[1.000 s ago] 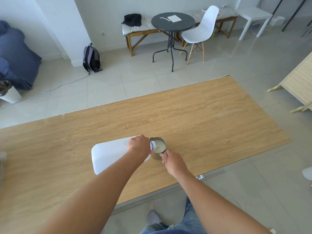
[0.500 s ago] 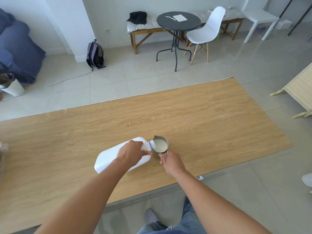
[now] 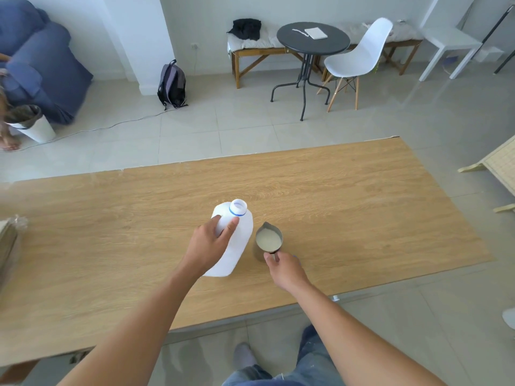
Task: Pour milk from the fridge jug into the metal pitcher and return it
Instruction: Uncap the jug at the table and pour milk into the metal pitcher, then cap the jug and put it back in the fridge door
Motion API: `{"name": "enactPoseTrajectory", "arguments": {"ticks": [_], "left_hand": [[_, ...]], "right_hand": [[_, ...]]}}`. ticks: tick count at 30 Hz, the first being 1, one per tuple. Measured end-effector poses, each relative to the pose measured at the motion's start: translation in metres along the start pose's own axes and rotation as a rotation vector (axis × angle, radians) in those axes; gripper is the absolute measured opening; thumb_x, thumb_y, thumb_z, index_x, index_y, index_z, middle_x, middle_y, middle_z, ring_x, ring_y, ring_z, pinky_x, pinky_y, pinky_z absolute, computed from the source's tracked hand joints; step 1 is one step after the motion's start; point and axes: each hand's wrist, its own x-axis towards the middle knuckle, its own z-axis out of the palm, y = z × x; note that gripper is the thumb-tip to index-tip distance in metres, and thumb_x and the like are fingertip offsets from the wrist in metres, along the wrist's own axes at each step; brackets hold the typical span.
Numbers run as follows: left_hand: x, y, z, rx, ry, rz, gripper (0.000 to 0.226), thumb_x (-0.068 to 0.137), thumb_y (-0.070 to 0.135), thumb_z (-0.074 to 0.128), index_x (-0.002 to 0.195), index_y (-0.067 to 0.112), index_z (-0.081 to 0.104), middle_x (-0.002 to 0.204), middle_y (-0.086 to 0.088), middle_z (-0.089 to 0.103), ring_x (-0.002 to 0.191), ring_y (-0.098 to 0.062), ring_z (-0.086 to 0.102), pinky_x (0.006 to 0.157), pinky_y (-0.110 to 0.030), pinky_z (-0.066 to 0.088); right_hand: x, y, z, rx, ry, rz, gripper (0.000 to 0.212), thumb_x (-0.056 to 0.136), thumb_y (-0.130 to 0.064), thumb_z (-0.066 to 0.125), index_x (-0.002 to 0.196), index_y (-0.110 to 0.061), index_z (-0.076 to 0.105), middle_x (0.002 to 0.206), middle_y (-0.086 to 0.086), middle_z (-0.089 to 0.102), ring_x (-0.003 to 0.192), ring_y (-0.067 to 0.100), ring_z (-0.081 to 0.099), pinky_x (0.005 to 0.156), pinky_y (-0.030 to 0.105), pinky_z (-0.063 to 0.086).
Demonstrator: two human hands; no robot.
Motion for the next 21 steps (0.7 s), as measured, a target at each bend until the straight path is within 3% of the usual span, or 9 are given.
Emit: {"name": "enactPoseTrajectory", "arguments": {"ticks": [2,5,10,14,18,21], "left_hand": [[-0.004,-0.002,0.001,-0.087,0.015,0.020,0.060,0.107,0.068,0.054,0.076,0.022,0.030,0.065,0.005,0.026,0.056,-0.009,0.025,0.054,-0.028,0.021],[-0.012,-0.010,0.004,-0.203,0.026,0.046,0.059,0.110,0.063,0.053,0.076,0.021,0.031,0.067,0.005,0.026,0.058,-0.009,0.025,0.054,-0.027,0.021],[-0.025,-0.028,0.007,-0.362,0.019,0.074,0.061,0.111,0.055,0.049,0.080,0.003,0.041,0.071,-0.021,0.041,0.066,-0.018,0.039,0.065,-0.039,0.031],[-0.030,-0.037,0.003,-0.403,-0.013,0.082,0.054,0.112,0.048,0.049,0.077,0.007,0.046,0.072,-0.019,0.049,0.068,-0.023,0.046,0.071,-0.043,0.037],[-0.034,-0.045,0.006,-0.399,-0.026,0.065,0.055,0.112,0.051,0.049,0.078,0.009,0.045,0.073,-0.018,0.048,0.071,-0.031,0.047,0.072,-0.052,0.038],[-0.038,-0.043,0.010,-0.418,-0.016,0.066,0.051,0.112,0.050,0.049,0.082,0.009,0.044,0.076,-0.020,0.045,0.072,-0.025,0.043,0.072,-0.043,0.037]], "right_hand": [[0.000,0.002,-0.005,0.011,0.015,-0.031,0.056,0.116,-0.050,0.043,0.080,-0.010,0.057,0.070,0.000,0.055,0.059,0.017,0.049,0.055,0.035,0.036],[0.003,0.007,-0.016,-0.010,0.048,-0.037,0.058,0.119,-0.043,0.036,0.087,-0.008,0.068,0.076,0.002,0.065,0.065,0.018,0.058,0.059,0.035,0.041],[0.014,0.024,-0.028,-0.106,0.113,-0.002,0.034,0.118,-0.035,0.039,0.103,-0.016,0.063,0.094,0.000,0.066,0.078,0.016,0.062,0.067,0.037,0.051],[0.018,0.039,-0.029,-0.234,0.133,-0.019,0.017,0.114,-0.029,0.047,0.121,-0.017,0.059,0.120,0.004,0.060,0.092,0.023,0.062,0.076,0.038,0.051],[0.022,0.051,-0.020,-0.373,0.070,-0.017,0.032,0.112,-0.030,0.056,0.143,-0.021,0.053,0.139,0.007,0.046,0.081,0.024,0.063,0.059,0.032,0.043],[0.024,0.053,-0.015,-0.428,0.064,-0.023,0.031,0.110,-0.027,0.060,0.141,-0.023,0.056,0.137,0.006,0.044,0.076,0.021,0.059,0.058,0.031,0.043]]}}
